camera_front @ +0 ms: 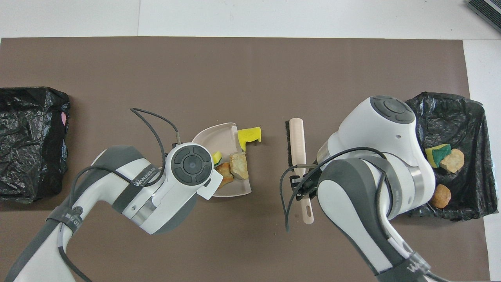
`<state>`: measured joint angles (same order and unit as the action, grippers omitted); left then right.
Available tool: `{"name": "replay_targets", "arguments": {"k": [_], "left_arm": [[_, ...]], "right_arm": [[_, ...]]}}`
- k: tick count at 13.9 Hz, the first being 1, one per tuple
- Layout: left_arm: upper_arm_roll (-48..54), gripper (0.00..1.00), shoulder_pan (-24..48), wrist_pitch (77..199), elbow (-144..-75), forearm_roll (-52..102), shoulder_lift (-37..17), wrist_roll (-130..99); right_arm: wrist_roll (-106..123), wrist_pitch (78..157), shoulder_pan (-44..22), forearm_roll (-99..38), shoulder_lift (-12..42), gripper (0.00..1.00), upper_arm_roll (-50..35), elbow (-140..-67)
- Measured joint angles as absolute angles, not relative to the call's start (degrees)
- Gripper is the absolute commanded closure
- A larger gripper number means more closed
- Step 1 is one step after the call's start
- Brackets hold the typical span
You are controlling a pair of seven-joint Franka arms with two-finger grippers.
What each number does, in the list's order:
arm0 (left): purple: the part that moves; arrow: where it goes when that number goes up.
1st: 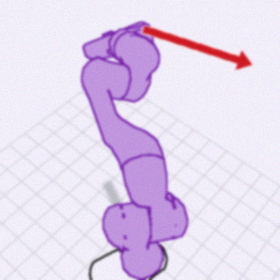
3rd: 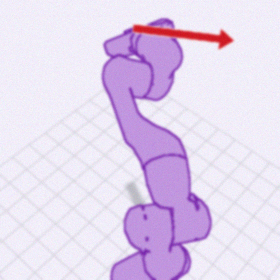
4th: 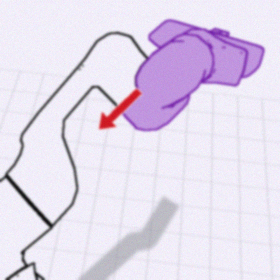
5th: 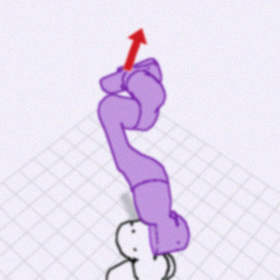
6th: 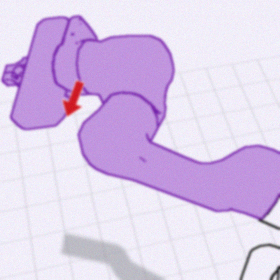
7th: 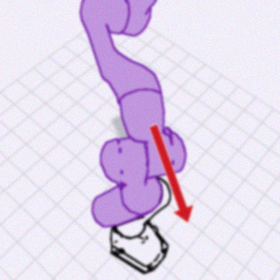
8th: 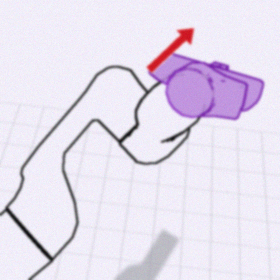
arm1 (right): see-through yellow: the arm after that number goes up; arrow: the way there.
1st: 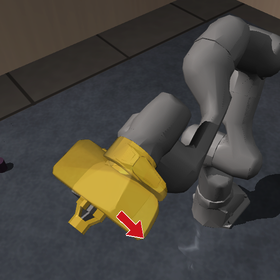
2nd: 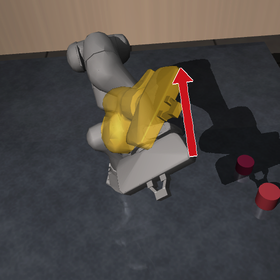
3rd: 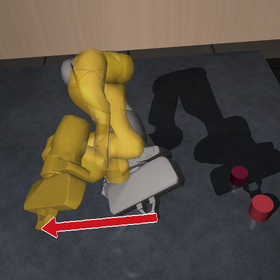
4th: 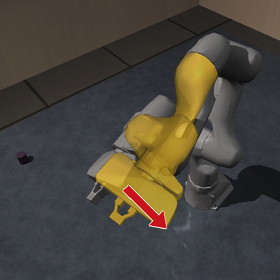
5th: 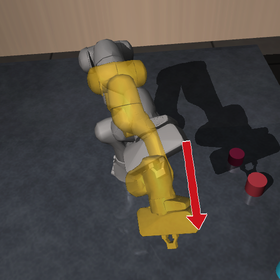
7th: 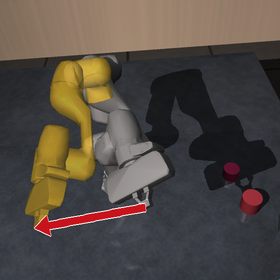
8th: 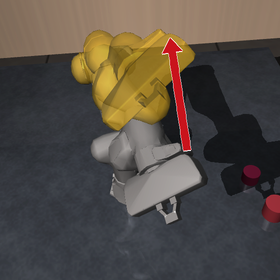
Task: Sweep and dump trash in bin
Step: 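Sweep the sponge pieces toward the dustpan with the right gripper's brush, then sweep the remaining pieces into the dustpan with the brush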
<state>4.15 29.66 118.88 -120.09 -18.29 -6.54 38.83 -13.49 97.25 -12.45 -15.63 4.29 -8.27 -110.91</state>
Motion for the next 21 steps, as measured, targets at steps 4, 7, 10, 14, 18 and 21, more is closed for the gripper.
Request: {"name": "replay_targets", "arguments": {"k": [4, 7, 10, 14, 18, 21], "left_arm": [[4.13, 1.0, 29.66, 119.03, -120.23, -18.28, -6.54, 38.4], [4.15, 1.0, 29.66, 119.04, -120.32, -18.24, -6.54, 37.87], [4.15, 1.0, 29.66, 119.05, -120.35, -18.23, -6.54, 37.71], [4.14, 1.0, 29.63, 119.08, -120.36, -18.22, -6.55, 37.65], [4.01, 1.0, 29.4, 119.52, -120.39, -18.21, -6.55, 37.65], [3.85, 1.0, 28.68, 120.22, -120.41, -18.22, -6.56, 38.04]], "right_arm": [[-7.3, 100.67, -13.21, -0.43, 9.66, 1.0, -8.72, -108.52], [-5.97, 100.84, -17.57, -1.33, 15.3, 1.0, -10.11, -106.9], [-6.45, 101.08, -20.43, -9.71, 17.18, 1.0, -10.56, -106.72], [-8.27, 101.02, -20.04, -23.74, 16.75, 1.0, -10.41, -106.61], [-9.05, 98.43, -17.46, -28.34, 14.42, 1.0, -10.1, -106.33], [-11.14, 91.6, -14.93, -24.81, 10.41, 1.0, -9.81, -106.19]]}}
